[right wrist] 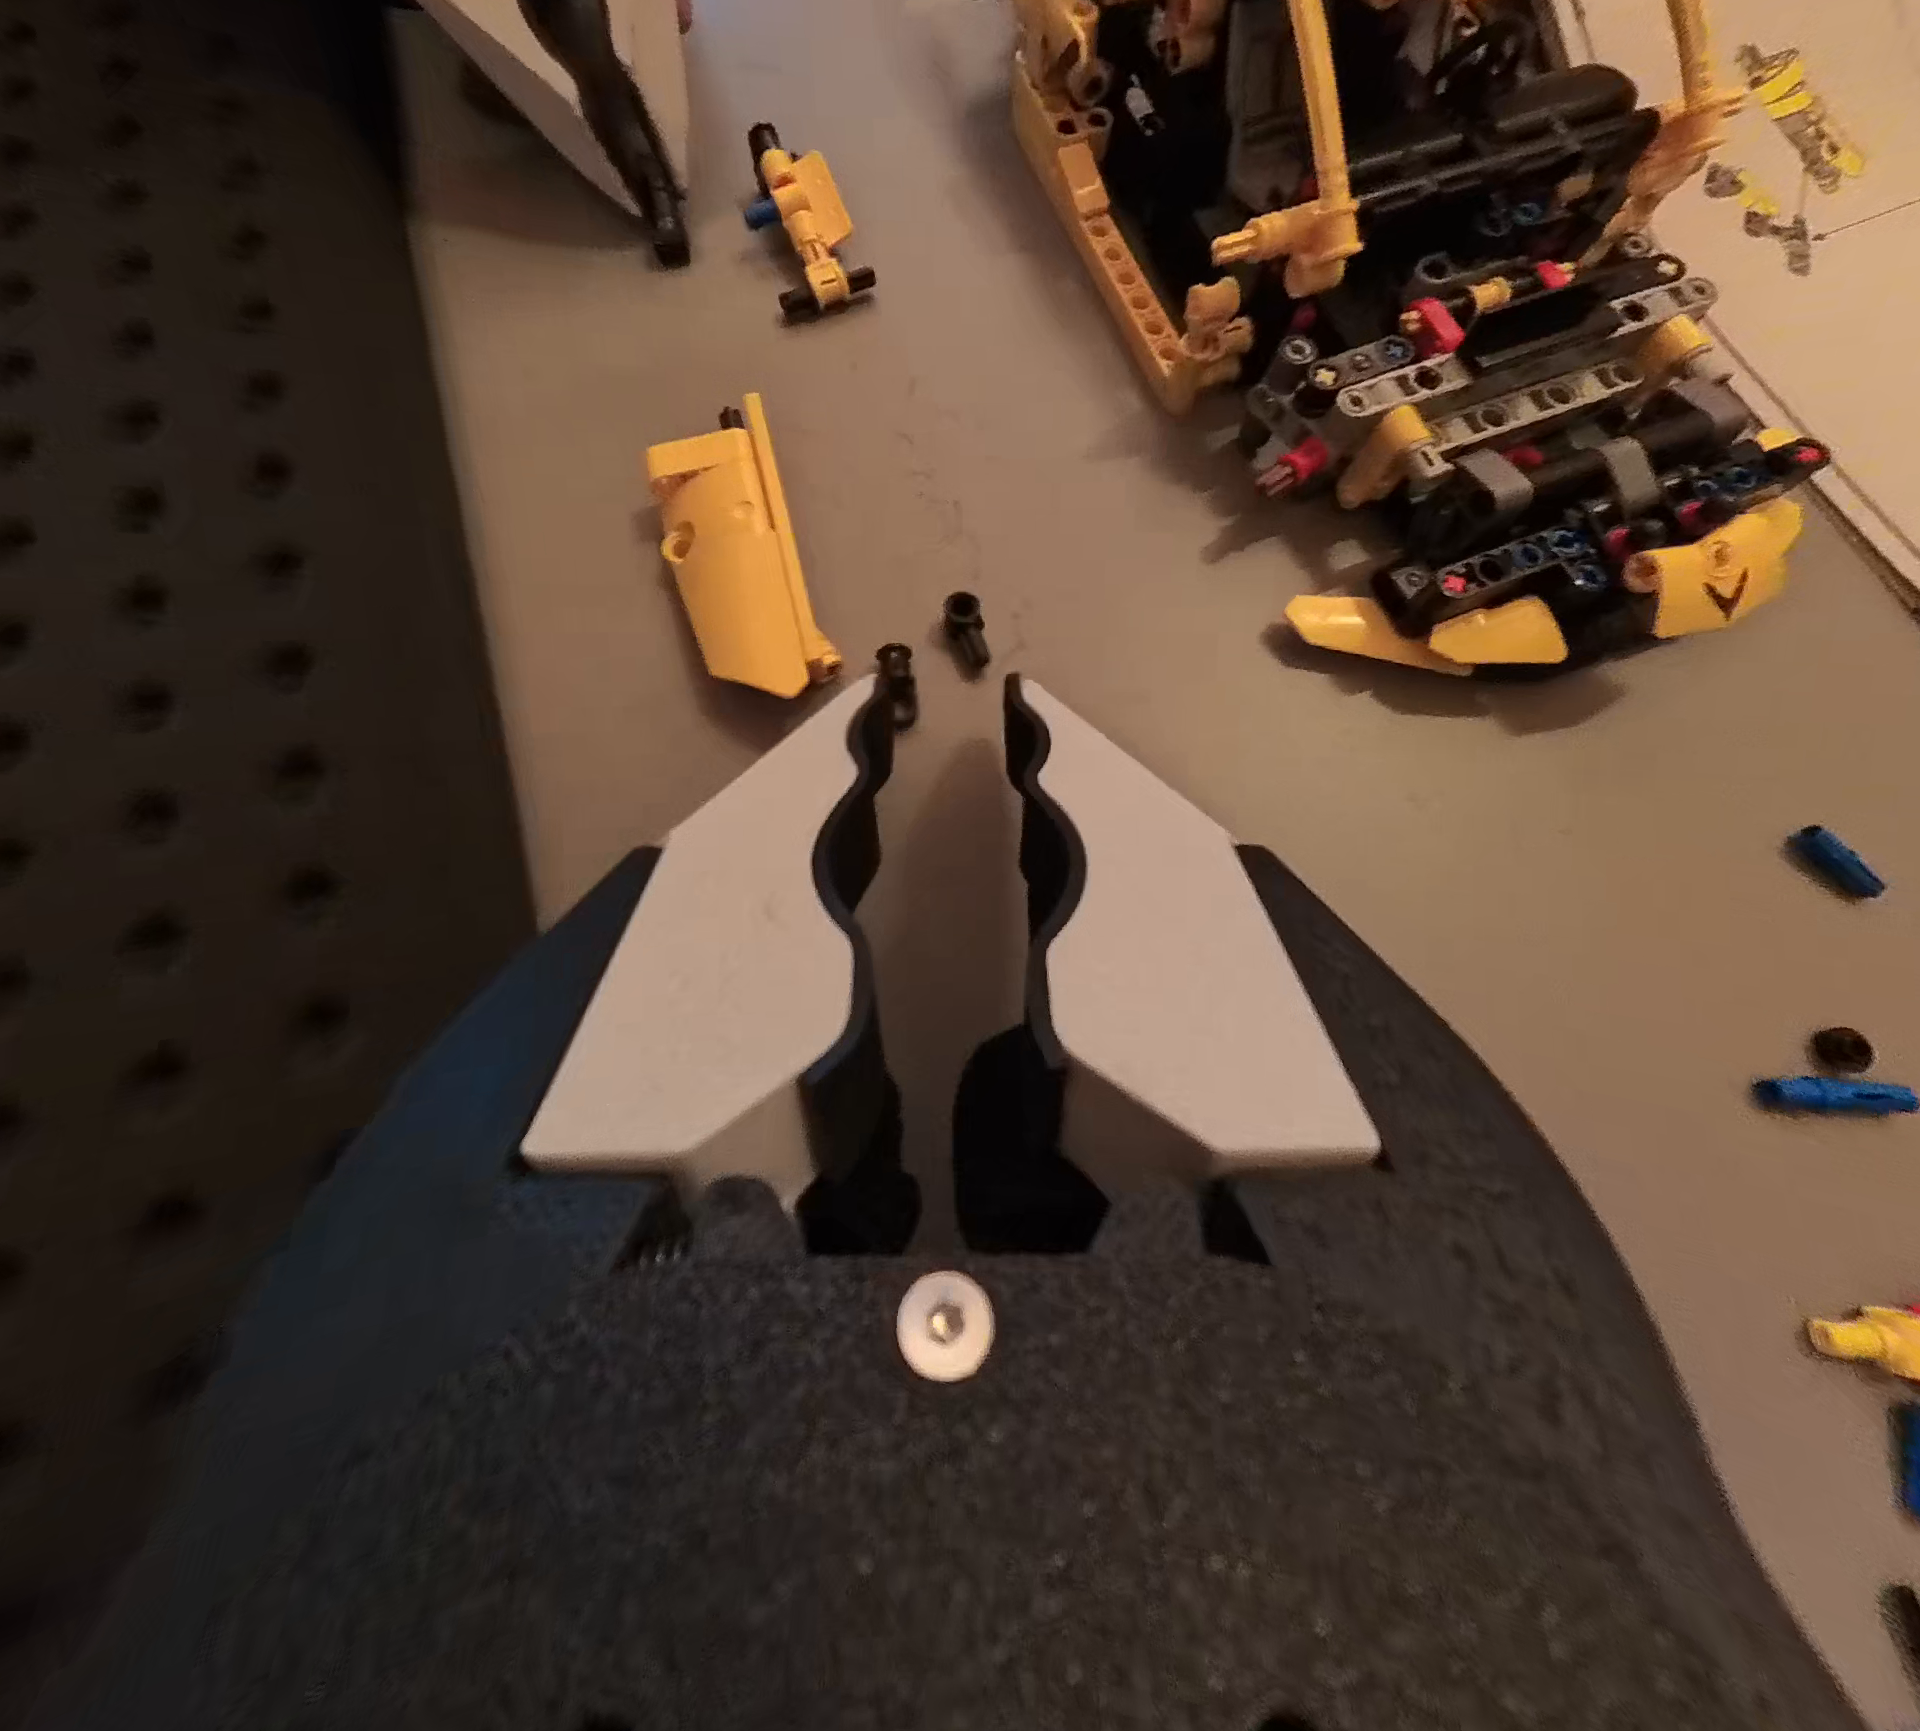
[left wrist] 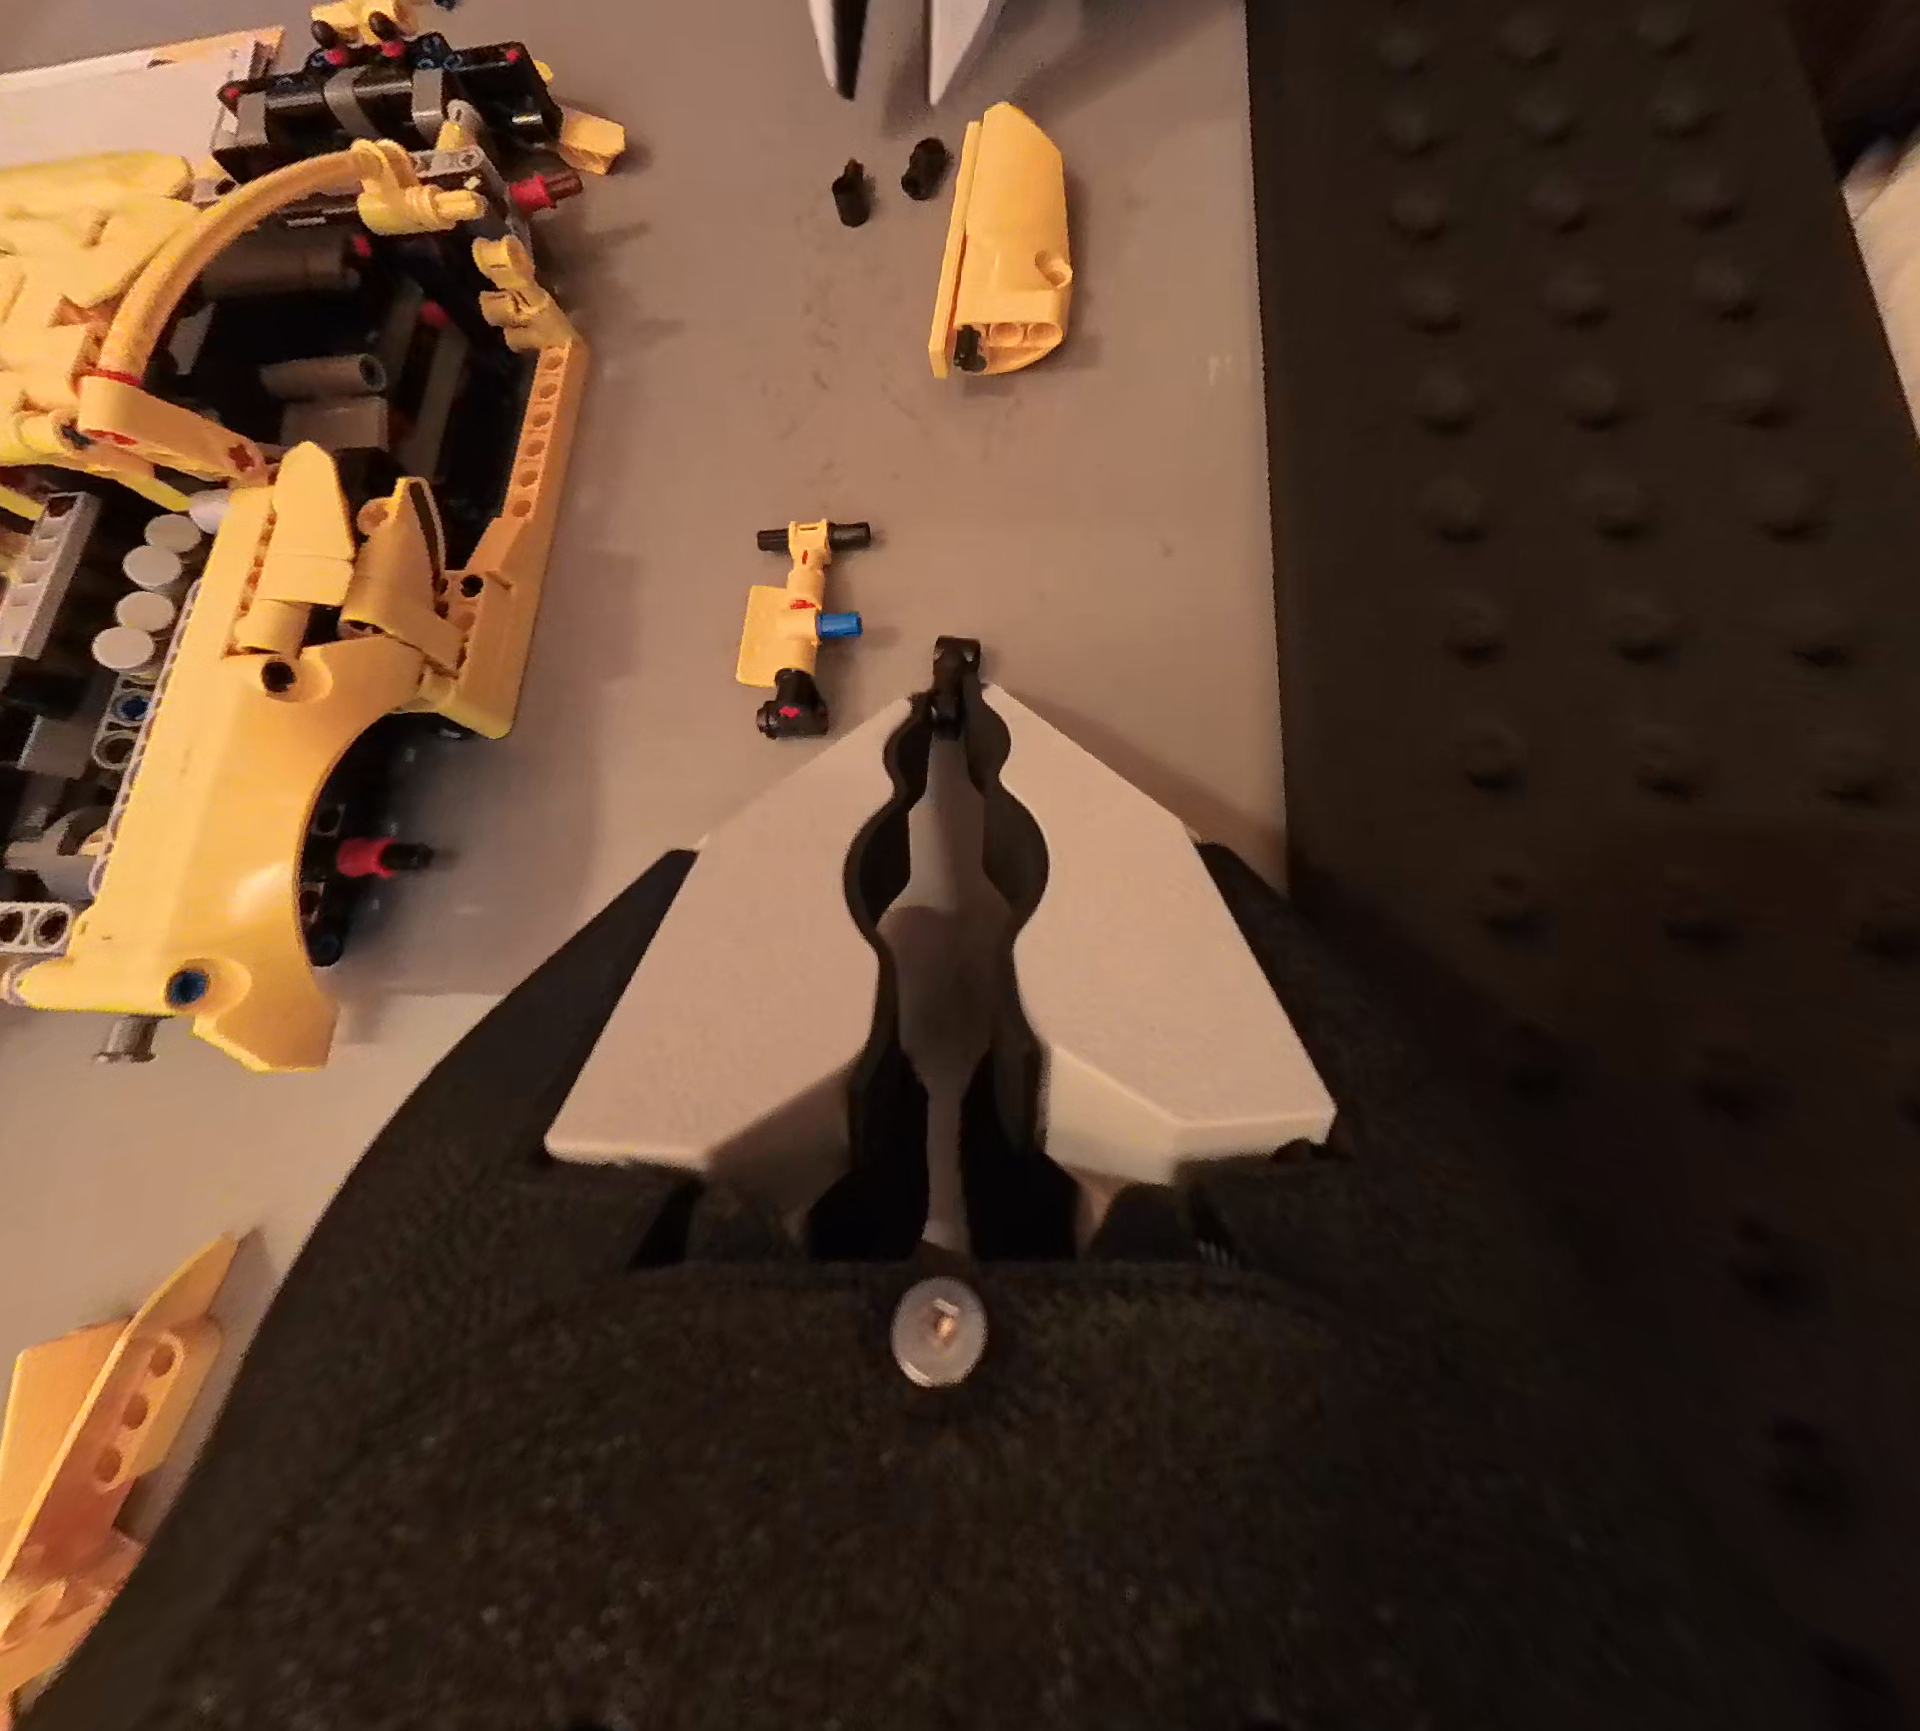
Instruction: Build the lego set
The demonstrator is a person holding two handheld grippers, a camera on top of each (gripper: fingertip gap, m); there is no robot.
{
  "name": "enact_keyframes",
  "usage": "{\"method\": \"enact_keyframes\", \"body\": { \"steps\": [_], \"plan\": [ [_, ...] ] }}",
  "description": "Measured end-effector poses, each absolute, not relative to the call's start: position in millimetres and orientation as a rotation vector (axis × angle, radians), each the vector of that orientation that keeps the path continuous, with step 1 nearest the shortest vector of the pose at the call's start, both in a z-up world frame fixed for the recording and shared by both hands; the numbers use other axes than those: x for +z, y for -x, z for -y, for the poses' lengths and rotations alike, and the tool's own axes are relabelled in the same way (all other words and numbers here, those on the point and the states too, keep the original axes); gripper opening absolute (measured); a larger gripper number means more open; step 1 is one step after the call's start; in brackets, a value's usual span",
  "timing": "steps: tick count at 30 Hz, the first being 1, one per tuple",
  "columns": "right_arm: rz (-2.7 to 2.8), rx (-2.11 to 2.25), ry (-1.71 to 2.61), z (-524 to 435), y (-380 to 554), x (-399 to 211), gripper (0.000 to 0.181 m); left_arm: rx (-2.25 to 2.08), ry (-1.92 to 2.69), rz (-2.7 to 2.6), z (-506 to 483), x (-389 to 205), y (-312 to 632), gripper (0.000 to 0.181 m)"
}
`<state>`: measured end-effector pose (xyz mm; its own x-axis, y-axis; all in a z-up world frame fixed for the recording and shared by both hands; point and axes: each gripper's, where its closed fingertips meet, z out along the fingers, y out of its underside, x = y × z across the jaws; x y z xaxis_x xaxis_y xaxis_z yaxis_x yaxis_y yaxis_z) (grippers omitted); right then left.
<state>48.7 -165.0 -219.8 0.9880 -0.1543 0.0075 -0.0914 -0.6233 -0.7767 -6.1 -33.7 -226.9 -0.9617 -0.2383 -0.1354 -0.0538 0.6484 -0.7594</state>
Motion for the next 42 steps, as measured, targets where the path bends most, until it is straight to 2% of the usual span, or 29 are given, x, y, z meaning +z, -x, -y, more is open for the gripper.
{"method": "enact_keyframes", "body": {
  "steps": [8,14,21,25,30,42],
  "plan": [
    [-0.094,-0.038,2.302,160.8,-37.2,-229.5,0.012,-1.192,0.221,-2.639,34.7,-227.9,7.4,0.007],
    [-0.080,-0.092,2.302,157.5,-41.8,-229.8,0.006,-1.377,0.312,-2.531,39.0,-202.0,-0.1,0.018],
    [-0.053,-0.138,2.023,96.5,-35.9,-161.9,0.006,-1.807,0.674,-2.266,45.4,-143.4,-23.7,0.018],
    [-0.110,-0.246,1.908,49.5,-36.9,-133.2,0.007,-1.972,0.894,-2.199,43.8,-134.7,-31.3,0.017],
    [-0.077,-0.514,1.847,30.2,-37.1,-122.6,0.006,-2.250,1.125,-2.113,33.0,-122.7,-35.8,0.015],
    [-0.119,-0.438,1.798,23.9,-32.8,-120.9,0.007,-2.410,1.109,-2.070,34.1,-110.1,-30.8,0.008]
  ]
}}
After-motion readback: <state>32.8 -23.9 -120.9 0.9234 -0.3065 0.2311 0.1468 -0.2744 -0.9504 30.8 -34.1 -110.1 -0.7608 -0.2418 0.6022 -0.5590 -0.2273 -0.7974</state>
